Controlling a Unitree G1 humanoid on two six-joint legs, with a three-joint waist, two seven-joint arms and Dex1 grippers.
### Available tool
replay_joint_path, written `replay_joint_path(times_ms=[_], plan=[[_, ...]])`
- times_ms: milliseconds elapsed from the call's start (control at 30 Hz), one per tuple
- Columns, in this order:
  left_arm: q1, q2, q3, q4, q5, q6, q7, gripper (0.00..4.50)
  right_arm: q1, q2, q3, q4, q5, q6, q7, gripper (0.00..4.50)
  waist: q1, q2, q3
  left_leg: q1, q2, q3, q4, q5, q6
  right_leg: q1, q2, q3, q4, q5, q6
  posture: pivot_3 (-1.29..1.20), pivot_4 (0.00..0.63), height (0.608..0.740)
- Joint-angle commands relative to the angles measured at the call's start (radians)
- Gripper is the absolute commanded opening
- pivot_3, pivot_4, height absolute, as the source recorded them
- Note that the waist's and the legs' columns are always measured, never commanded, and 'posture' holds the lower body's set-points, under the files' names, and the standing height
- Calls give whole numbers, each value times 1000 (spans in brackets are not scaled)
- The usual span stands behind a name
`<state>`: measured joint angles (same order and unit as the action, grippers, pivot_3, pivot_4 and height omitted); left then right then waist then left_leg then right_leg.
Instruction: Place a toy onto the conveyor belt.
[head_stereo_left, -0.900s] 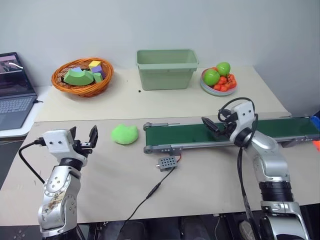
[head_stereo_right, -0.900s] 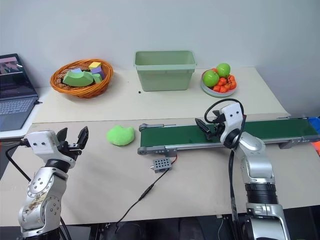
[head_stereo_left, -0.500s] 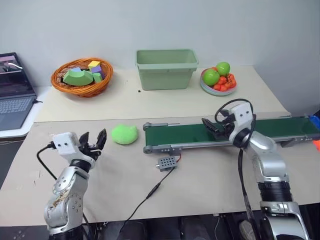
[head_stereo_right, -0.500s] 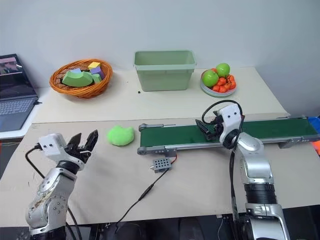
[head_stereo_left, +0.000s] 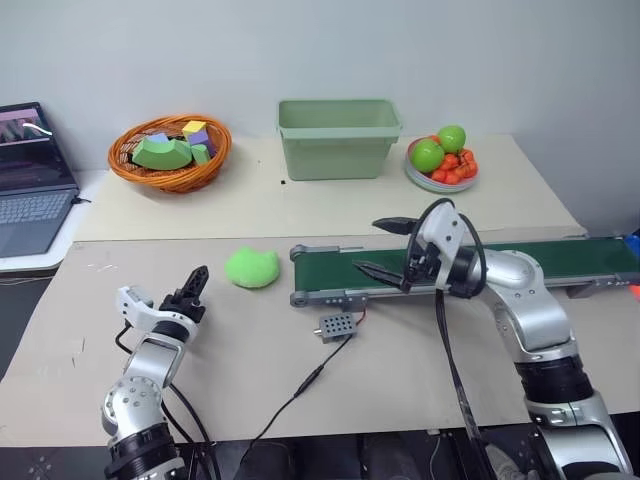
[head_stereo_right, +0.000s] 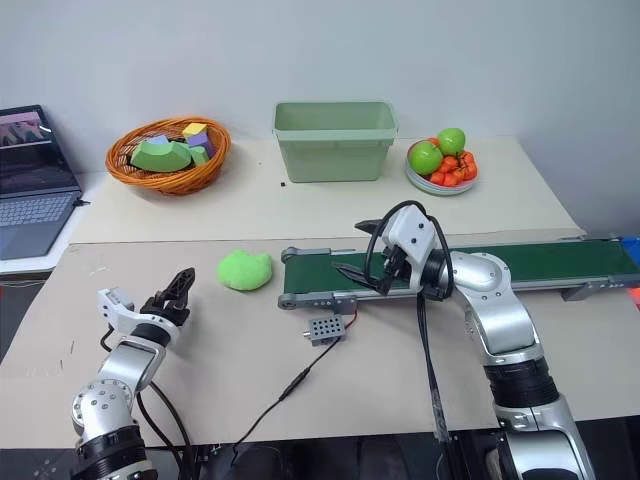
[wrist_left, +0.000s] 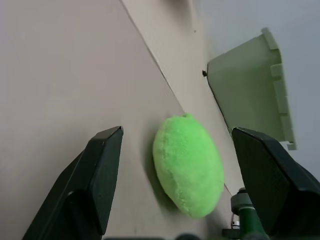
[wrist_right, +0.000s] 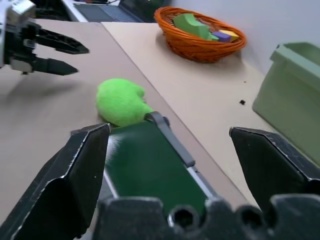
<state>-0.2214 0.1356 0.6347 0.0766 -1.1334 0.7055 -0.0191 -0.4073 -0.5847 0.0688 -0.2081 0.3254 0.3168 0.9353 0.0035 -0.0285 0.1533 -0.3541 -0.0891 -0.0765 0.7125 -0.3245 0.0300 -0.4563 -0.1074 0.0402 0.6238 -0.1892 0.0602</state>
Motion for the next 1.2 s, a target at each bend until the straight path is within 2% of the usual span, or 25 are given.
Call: replay_joint_path(times_ms=[33, 233, 367, 633, 933, 967, 1000, 1067, 1100, 1200], plan=[[-90, 73, 4, 171, -23, 51, -53, 3661, 53, -48, -1, -127, 76, 48, 70, 4500, 2, 0, 0, 0, 0, 0, 0, 0, 0, 0, 0, 0, 1, 0, 0, 0, 150, 728], [-262, 178, -64, 470, 96, 55, -184, 3661, 129, -91, -14, -206, 96, 86, 67, 4500, -2, 0, 0, 1, 0, 0, 0, 0, 0, 0, 0, 0, 1, 0, 0, 0, 150, 728], [-348, 192, -120, 586, 179, 51, -268, 3661, 155, -89, -33, -240, 102, 105, 24, 4500, 5, 0, 0, 0, -1, 0, 0, 1, -1, 0, -1, -1, 2, 0, 0, 0, 150, 728], [-420, 135, -177, 654, 267, 66, -352, 3661, 194, -95, -41, -266, 101, 114, -21, 4500, 8, 0, 0, 0, -1, 0, 0, 1, -1, 0, -2, -1, 1, 0, 0, 0, 150, 728], [-403, 126, -147, 623, 284, 67, -354, 3661, 198, -97, -34, -261, 104, 110, -27, 4500, 8, 0, 0, 0, -1, 0, 0, 1, -1, 0, -2, -1, 1, 0, 0, 0, 150, 728], [-401, 126, -144, 620, 285, 64, -353, 3156, 196, -96, -32, -258, 104, 110, -25, 4500, 8, 0, 0, 0, -1, 0, 0, 1, -1, 0, -2, -1, 1, 0, 0, 0, 150, 728], [-400, 127, -141, 618, 286, 62, -353, 3062, 195, -96, -30, -256, 103, 109, -24, 4500, 8, 0, 0, 0, -1, 0, 0, 1, -1, 0, -2, -1, 1, 0, 0, 0, 150, 728], [-396, 125, -136, 612, 286, 61, -355, 2302, 191, -95, -27, -252, 102, 109, -22, 4500, 8, 0, 0, 0, -1, 0, 0, 1, -1, 0, -2, -1, 1, 0, 0, 0, 150, 728], [-393, 124, -136, 605, 288, 61, -353, 2065, 189, -95, -26, -250, 102, 109, -21, 4500, 7, 0, 0, 0, -1, 0, 0, 1, -1, 0, -2, -1, 1, 0, 0, 0, 150, 728], [-383, 115, -131, 580, 295, 41, -344, 2065, 182, -94, -22, -243, 100, 109, -18, 4500, 6, 0, 0, 0, -1, 0, 0, 1, -1, 0, -2, -1, 1, 0, 0, 0, 150, 728]])
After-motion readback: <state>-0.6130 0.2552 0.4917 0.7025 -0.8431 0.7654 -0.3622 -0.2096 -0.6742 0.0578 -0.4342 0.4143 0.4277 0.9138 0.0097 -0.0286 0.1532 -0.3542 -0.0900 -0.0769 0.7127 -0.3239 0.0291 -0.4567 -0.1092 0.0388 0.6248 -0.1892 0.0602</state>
